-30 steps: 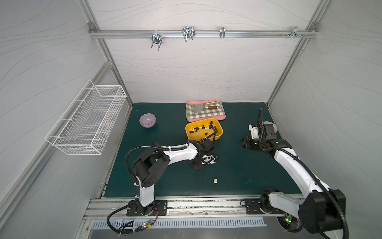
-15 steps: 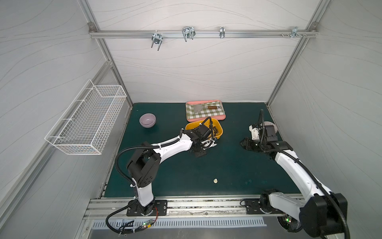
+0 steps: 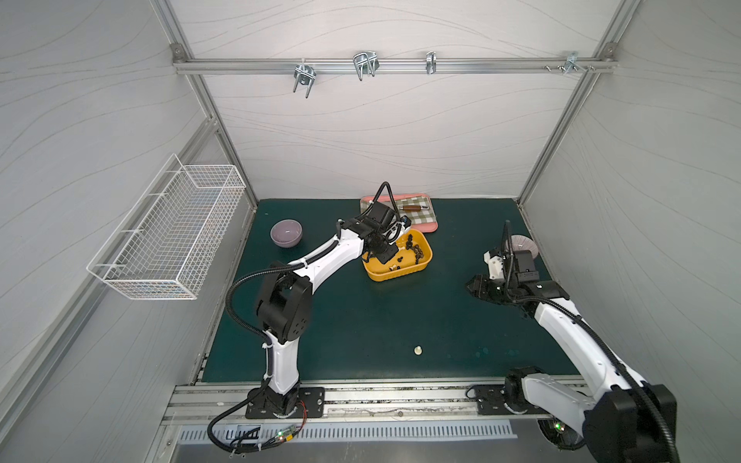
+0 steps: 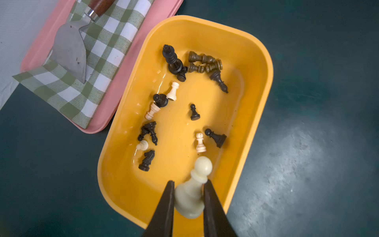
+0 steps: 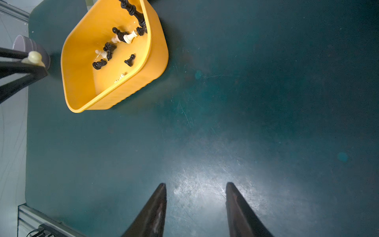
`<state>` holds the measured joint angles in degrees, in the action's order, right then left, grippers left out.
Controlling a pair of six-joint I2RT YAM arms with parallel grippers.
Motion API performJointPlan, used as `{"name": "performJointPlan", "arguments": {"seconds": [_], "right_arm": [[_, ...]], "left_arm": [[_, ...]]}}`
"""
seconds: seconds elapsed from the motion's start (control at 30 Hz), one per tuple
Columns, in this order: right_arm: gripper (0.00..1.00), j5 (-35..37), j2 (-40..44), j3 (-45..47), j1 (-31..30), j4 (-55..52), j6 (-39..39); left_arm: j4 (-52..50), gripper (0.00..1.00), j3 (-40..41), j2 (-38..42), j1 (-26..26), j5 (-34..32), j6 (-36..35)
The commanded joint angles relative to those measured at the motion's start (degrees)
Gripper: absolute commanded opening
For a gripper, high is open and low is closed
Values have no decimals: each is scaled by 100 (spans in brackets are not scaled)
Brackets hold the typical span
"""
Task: Put the chess pieces into the storage box
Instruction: Pick up the chess piece at the center of the board, then place the chess piece in the storage box.
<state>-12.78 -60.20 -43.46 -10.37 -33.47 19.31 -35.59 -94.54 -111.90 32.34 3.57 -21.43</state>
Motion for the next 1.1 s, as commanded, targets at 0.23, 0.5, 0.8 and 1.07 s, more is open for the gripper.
{"name": "performJointPlan", "arguments": {"seconds": [0.23,0.5,0.8,1.07], "right_arm": [[48,18,-9,117,24,-465,240],[48,49,-105,80,18,-591,296],[48,32,-153,-37,23,-730,278],[48,-6,-202,-70,23,-770,278]], "left_arm": [[19,21,-726,-750,-151,177,289],[-61,22,-1397,-1271,-249,381,279],[-88,22,-1659,-1564,-333,445,372],[-84,24,-1637,-1658,-368,467,446]]}}
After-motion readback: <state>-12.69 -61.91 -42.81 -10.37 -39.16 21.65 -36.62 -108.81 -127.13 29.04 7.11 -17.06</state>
